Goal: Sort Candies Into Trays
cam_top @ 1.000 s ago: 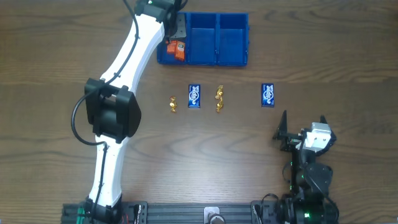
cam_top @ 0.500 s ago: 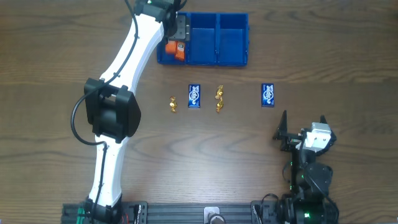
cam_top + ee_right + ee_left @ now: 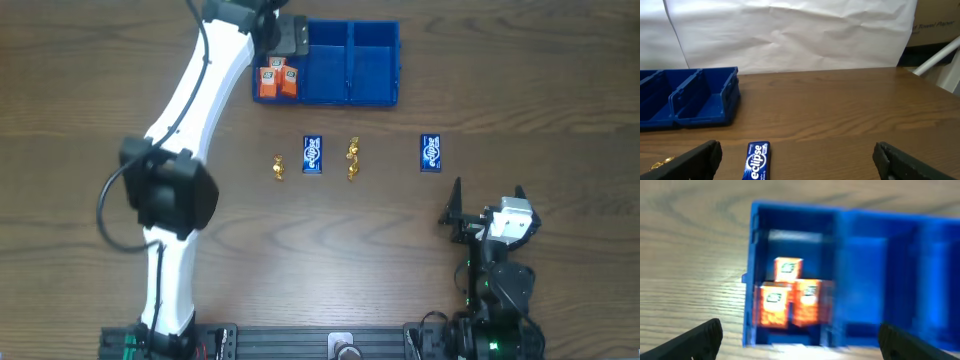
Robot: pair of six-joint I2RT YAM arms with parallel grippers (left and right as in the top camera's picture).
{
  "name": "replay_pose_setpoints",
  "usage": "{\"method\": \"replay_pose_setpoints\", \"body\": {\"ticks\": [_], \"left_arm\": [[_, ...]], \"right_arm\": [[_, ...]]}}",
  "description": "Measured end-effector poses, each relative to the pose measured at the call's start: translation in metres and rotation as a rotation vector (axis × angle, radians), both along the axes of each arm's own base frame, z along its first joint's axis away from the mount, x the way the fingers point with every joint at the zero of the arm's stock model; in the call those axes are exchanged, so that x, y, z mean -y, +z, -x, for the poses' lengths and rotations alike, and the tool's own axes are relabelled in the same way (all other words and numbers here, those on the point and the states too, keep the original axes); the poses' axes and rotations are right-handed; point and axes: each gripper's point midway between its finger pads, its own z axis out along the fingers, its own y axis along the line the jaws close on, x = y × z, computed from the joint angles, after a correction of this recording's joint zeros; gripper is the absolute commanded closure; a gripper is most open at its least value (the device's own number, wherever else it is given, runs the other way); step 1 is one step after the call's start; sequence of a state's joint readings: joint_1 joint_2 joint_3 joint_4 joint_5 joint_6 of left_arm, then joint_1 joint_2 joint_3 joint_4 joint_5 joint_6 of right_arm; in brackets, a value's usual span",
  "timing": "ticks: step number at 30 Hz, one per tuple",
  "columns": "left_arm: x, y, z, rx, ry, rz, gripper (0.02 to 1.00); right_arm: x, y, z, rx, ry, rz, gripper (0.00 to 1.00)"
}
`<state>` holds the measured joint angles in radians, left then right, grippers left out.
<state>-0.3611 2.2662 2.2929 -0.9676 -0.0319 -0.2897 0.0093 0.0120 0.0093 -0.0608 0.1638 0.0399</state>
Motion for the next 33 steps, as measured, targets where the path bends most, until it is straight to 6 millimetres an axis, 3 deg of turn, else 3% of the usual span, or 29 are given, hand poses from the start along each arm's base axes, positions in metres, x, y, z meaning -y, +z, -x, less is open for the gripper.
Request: {"method": "replay_pose_setpoints", "body": {"ticks": [4,7,9,10,13,17,23,24,28,33], "left_arm": [[0.014,0.101,0.032,0.201,-0.038,0.067,0.018],[-0.003,0.175,0.072,0.41,-0.026,0.115,0.018],[-0.025,0.2,0.092,0.513,0.002,0.117,0.018],[-0.036,0.203,0.101,0.548,0.015,0.113,0.018],[-0.072,0.196,0.126,0.589,0.061,0.081,0.018],[-0.136,0.169,0.165,0.626,0.163,0.02,0.018],[-0.186,0.151,0.227,0.753,0.249,-0.015,0.018],[-0.196,0.14,0.24,0.78,0.268,-0.022,0.018],[-0.205,0.113,0.266,0.856,0.284,-0.013,0.018],[-0.199,0.074,0.274,0.944,0.255,0.018,0.02]], "right_arm": [[0.0,0.0,0.0,0.0,0.0,0.0,0.003],[0.0,0.0,0.0,0.0,0.0,0.0,0.003],[0.0,0.0,0.0,0.0,0.0,0.0,0.003],[0.0,0.0,0.0,0.0,-0.001,0.0,0.003],[0.0,0.0,0.0,0.0,0.0,0.0,0.003],[0.0,0.0,0.0,0.001,0.0,0.0,0.003],[0.0,0.0,0.0,0.001,0.0,0.0,0.003],[0.0,0.0,0.0,0.0,0.0,0.0,0.003],[0.0,0.0,0.0,0.0,0.0,0.0,0.003],[0.0,0.0,0.0,0.0,0.0,0.0,0.003]]}}
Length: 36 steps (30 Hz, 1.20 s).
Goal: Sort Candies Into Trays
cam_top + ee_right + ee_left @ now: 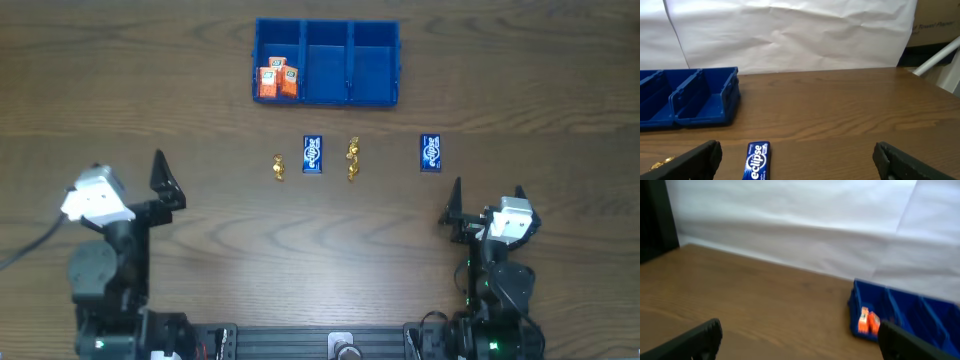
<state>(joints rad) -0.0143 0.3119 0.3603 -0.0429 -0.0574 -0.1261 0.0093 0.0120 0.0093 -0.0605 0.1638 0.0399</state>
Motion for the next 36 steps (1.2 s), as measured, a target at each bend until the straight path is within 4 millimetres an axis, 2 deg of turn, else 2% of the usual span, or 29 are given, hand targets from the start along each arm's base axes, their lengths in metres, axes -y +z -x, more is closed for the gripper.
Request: {"method": "replay_pose_setpoints", "body": {"ticks": [7,9,18,36], "left_arm": [[0.02,-0.051,0.002,0.081,-0.119,0.004,0.018],[0.027,-0.057,0.003,0.105,-0.157,-0.015,0.018],[0.038,-0.103,0.008,-0.053,-0.237,-0.118,0.02],[0.037,-0.102,0.009,-0.064,-0.232,-0.133,0.02]], "right_arm": [[0.0,0.0,0.0,0.0,0.0,0.0,0.003],[0.0,0.0,0.0,0.0,0.0,0.0,0.003],[0.0,0.0,0.0,0.0,0.0,0.0,0.003],[0.0,0.0,0.0,0.0,0.0,0.0,0.003]]}}
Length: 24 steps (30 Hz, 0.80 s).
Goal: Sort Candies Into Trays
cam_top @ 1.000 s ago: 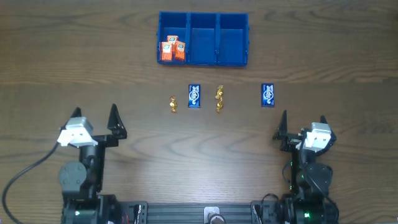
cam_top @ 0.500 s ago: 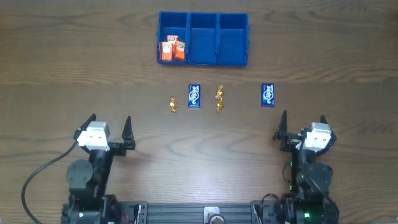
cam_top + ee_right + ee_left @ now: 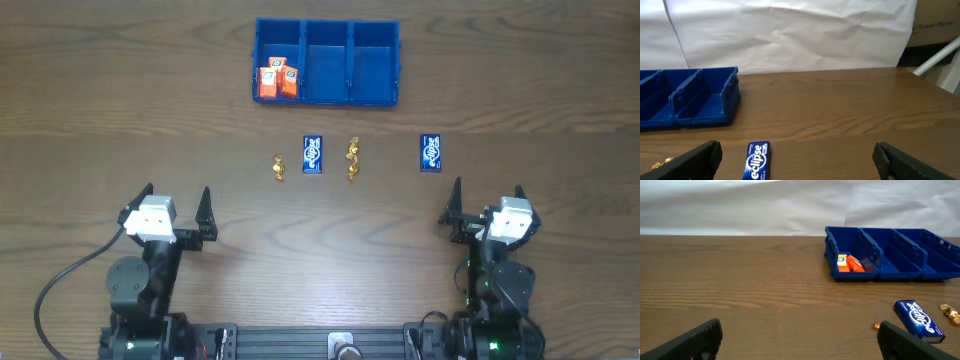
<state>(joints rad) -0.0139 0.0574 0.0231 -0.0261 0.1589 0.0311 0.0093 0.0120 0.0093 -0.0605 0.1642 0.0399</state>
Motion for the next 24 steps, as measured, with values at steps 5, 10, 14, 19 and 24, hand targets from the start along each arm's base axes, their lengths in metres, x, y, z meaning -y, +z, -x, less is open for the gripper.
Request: {"method": "replay_pose_setpoints", "body": {"ticks": [5,10,14,19,24], "left_arm": [[0.0,0.0,0.0,0.0,0.0,0.0,0.02],[0.0,0.0,0.0,0.0,0.0,0.0,0.02],[0.0,0.0,0.0,0.0,0.0,0.0,0.02],[0.0,0.0,0.0,0.0,0.0,0.0,0.02],[0.0,0.001,0.0,0.003,0.0,0.0,0.02]], "right_arm": [[0.0,0.0,0.0,0.0,0.0,0.0,0.003],[0.0,0.0,0.0,0.0,0.0,0.0,0.003],[0.0,0.008,0.0,0.032,0.0,0.0,0.003],[-0.006,0.009,-0.003,-0.066,0.037,-0.003,0.003],[-0.017,0.062,-0.023,-0.261,0.095,-0.016,0.003]]}}
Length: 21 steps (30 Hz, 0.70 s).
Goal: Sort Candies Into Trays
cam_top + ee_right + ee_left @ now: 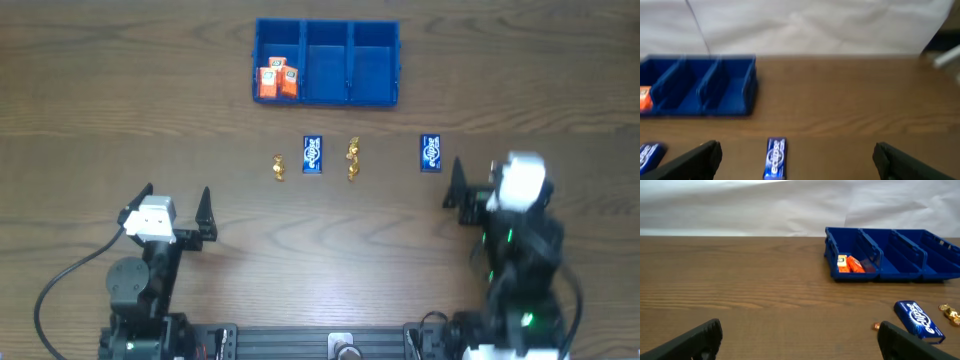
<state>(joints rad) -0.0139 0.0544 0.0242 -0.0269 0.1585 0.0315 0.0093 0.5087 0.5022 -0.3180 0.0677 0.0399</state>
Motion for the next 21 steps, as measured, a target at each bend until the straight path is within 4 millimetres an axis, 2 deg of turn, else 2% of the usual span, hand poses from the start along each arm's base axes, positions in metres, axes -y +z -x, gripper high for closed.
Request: {"method": "replay_pose_setpoints", "body": {"ticks": [2,5,9,11,14,16,21], "left_arm": [[0.0,0.0,0.0,-0.001,0.0,0.0,0.02],[0.0,0.0,0.0,-0.001,0.0,0.0,0.02],[0.0,0.0,0.0,-0.001,0.0,0.0,0.02],[0.0,0.0,0.0,-0.001,0.0,0.0,0.02],[0.0,0.0,0.0,-0.001,0.0,0.0,0.02],[0.0,0.0,0.0,-0.001,0.0,0.0,0.023],[0.0,0.0,0.0,-0.001,0.0,0.0,0.02]], "right_arm": [[-0.002,0.018,-0.021,-0.089,0.012,-0.004,0.003],[-0.007,0.019,-0.049,-0.256,0.032,-0.013,0.003],[-0.012,0.0,-0.075,-0.468,0.058,-0.032,0.003],[-0.015,-0.018,-0.09,-0.568,0.071,-0.044,0.003],[-0.019,-0.063,-0.102,-0.734,0.082,-0.061,0.003],[-0.02,-0.096,-0.103,-0.833,0.079,-0.072,0.003],[-0.021,-0.156,-0.1,-1.003,0.065,-0.099,0.001]]}}
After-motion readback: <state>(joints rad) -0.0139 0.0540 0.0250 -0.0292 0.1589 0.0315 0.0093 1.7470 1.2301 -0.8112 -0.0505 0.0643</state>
